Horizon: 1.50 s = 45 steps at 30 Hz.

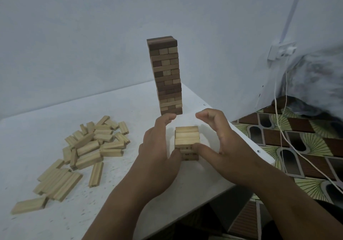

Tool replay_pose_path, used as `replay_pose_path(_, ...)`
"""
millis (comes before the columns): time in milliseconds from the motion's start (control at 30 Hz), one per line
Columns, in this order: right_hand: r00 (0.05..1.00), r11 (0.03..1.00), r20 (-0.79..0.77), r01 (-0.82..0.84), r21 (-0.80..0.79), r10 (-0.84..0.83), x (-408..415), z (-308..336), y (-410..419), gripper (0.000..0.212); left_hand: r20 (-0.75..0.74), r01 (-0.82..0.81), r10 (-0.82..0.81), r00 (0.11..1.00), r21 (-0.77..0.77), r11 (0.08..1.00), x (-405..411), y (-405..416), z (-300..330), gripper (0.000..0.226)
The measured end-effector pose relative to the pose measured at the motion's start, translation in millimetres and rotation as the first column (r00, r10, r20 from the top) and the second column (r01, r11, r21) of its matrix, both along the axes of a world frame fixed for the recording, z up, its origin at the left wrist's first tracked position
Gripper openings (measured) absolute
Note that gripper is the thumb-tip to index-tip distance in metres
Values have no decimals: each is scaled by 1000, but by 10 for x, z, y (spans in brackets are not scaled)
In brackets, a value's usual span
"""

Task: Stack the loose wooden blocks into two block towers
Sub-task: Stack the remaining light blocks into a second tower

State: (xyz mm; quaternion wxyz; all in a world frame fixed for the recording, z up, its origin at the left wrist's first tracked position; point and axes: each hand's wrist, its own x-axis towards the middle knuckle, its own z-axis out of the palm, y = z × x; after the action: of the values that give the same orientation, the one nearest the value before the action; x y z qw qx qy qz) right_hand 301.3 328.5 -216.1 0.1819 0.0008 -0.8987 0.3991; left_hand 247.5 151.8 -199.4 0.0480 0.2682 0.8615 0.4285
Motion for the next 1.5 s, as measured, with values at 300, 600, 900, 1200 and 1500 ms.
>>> replay_pose_path(300,970,948,174,111,300,-168,50,-82,-57,75,-52,-77,62,997,-383,921,106,22,83,56)
replay_pose_path(600,960,888,216,65,456,-181,14,-141,-142,93,-69,-38,8,998,-445,895,69,38,-55,55)
replay_pose_path(900,950,855,219,81,512,-222,-23,-171,-160,109,-85,-52,13,996,-478,877,54,40,-66,52)
replay_pose_path(1200,945,852,241,67,519,-221,-35,-158,-144,108,-82,-55,19,996,-467,882,38,18,-62,51)
replay_pose_path(1500,987,938,-101,150,313,-124,-13,161,-477,62,-123,-160,132,984,-255,954,-25,-317,66,37)
